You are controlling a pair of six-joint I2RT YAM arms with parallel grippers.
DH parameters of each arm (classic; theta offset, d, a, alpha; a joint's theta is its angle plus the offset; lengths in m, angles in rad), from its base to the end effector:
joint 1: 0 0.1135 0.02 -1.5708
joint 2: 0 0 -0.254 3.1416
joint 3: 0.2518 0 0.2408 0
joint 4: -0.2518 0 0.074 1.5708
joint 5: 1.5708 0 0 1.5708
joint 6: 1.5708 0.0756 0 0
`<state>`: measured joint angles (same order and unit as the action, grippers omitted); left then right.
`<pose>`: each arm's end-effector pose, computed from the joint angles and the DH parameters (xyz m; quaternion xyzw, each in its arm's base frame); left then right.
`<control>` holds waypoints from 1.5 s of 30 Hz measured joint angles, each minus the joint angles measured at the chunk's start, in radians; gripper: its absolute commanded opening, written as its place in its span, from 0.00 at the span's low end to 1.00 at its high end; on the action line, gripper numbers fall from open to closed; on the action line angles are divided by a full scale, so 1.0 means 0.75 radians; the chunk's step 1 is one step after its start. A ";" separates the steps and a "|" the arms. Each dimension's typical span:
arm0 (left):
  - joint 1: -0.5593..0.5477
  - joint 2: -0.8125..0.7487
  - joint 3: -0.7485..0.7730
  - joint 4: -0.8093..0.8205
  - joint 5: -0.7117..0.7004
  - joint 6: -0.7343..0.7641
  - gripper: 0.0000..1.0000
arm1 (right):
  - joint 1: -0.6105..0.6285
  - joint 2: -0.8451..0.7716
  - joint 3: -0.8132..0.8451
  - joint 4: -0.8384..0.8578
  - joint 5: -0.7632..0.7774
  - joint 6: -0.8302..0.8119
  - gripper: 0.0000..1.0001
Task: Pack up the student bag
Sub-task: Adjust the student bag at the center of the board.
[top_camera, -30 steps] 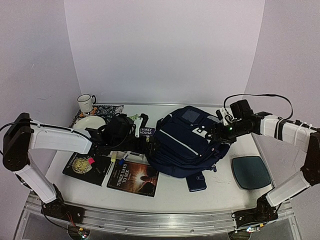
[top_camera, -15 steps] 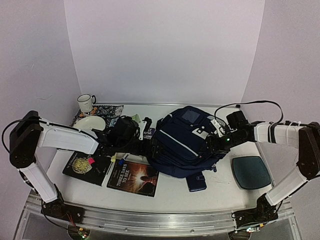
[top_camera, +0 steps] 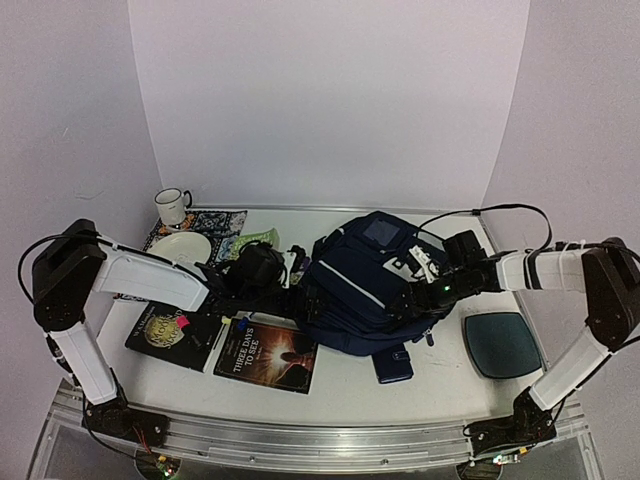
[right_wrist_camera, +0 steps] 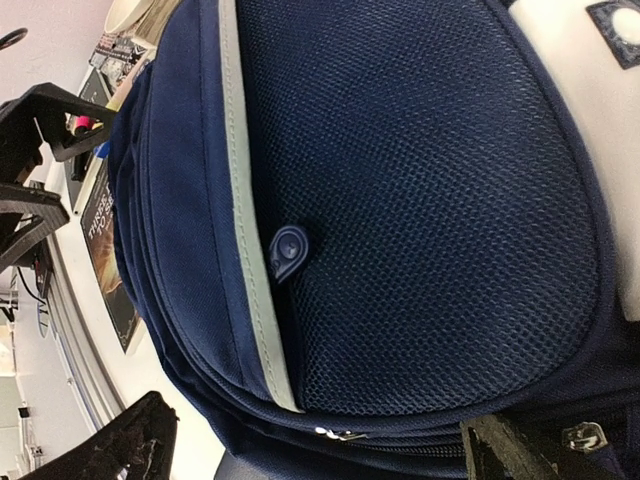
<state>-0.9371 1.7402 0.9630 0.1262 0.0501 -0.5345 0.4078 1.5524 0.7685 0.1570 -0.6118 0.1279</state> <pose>0.2279 -0.3166 0.1525 0.1900 0.8755 -0.3145 0.3139 0.2884 0.1719 0.1656 -0.2540 0.8219 0.3734 0.3471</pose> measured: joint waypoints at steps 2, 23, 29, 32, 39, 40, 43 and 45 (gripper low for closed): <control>0.000 0.011 0.003 0.007 0.000 -0.018 0.97 | 0.016 -0.001 -0.005 0.002 0.004 -0.001 0.96; -0.008 0.045 0.024 0.068 -0.028 -0.100 0.97 | 0.342 -0.131 -0.035 -0.142 -0.002 0.119 0.69; -0.010 0.042 0.007 0.080 -0.063 -0.086 0.97 | 0.347 -0.211 0.018 -0.268 0.237 0.085 0.69; -0.012 0.034 -0.003 0.084 -0.073 -0.084 0.97 | 0.347 -0.231 0.036 -0.296 0.388 0.064 0.69; -0.013 0.016 -0.027 0.090 -0.081 -0.048 0.97 | 0.329 -0.216 0.065 -0.332 0.692 0.054 0.69; -0.013 0.010 -0.031 0.089 -0.083 -0.043 0.97 | 0.313 -0.202 0.084 -0.336 0.708 0.056 0.69; -0.013 -0.009 -0.038 0.089 -0.087 -0.021 0.97 | 0.220 -0.144 0.152 -0.334 0.697 0.069 0.70; -0.012 -0.018 -0.039 0.090 -0.093 -0.015 0.97 | 0.156 -0.101 0.195 -0.328 0.682 0.080 0.71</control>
<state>-0.9463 1.7266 0.9337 0.1936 -0.0198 -0.5458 0.5249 1.4770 0.9144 -0.0892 -0.1004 0.1879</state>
